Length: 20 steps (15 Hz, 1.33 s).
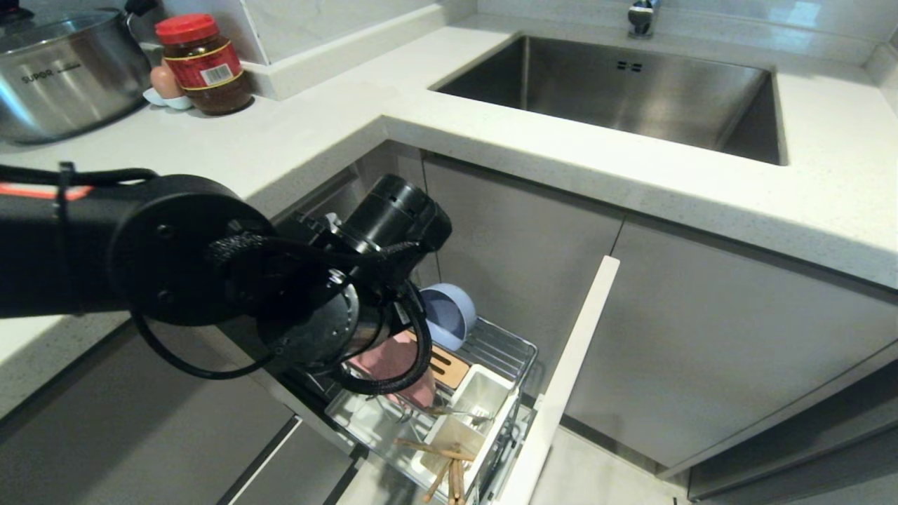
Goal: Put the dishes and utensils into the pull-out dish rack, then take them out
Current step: Take the plate out of the cupboard
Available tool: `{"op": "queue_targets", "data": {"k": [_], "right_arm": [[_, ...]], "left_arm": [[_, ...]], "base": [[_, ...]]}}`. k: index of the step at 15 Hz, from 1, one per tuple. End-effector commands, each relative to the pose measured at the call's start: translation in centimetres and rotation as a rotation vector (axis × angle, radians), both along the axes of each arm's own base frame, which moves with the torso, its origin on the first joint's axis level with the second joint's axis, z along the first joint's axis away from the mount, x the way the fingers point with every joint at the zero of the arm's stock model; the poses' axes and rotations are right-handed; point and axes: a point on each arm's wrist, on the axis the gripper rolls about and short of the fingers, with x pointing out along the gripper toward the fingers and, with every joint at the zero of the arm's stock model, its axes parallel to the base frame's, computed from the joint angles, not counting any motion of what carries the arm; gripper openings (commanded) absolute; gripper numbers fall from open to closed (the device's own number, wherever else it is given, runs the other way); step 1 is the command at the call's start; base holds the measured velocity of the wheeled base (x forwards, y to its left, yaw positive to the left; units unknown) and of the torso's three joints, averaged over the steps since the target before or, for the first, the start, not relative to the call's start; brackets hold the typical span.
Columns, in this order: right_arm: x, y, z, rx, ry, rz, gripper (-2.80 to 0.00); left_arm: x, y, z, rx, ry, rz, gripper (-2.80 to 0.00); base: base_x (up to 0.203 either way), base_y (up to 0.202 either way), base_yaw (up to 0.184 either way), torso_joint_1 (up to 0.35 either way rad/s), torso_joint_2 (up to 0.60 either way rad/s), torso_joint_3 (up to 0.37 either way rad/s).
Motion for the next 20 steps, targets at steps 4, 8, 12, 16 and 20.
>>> {"op": "queue_targets", "data": {"k": [4, 8, 12, 16, 20], "right_arm": [[0.0, 0.0, 0.0, 0.000, -0.003, 0.000, -2.80], [0.0, 0.0, 0.0, 0.000, -0.003, 0.000, -2.80], [0.0, 0.0, 0.0, 0.000, -0.003, 0.000, -2.80], [0.0, 0.0, 0.0, 0.000, -0.003, 0.000, -2.80], [0.0, 0.0, 0.0, 0.000, -0.003, 0.000, -2.80]], "left_arm": [[2.7, -2.1, -4.3, 0.042, 0.056, 0.042, 0.00], [4.1, -2.4, -5.4, 0.041, 0.032, 0.075, 0.00], [5.1, -2.2, -6.2, 0.045, 0.028, 0.097, 0.00], [5.1, -2.2, -6.0, 0.054, 0.014, 0.107, 0.00], [5.0, -2.2, -5.8, 0.068, -0.006, 0.120, -2.80]], "base": [[0.000, 0.000, 0.000, 0.000, 0.00, 0.000], [0.000, 0.000, 0.000, 0.000, 0.00, 0.000], [0.000, 0.000, 0.000, 0.000, 0.00, 0.000], [0.000, 0.000, 0.000, 0.000, 0.00, 0.000], [0.000, 0.000, 0.000, 0.000, 0.00, 0.000]]}}
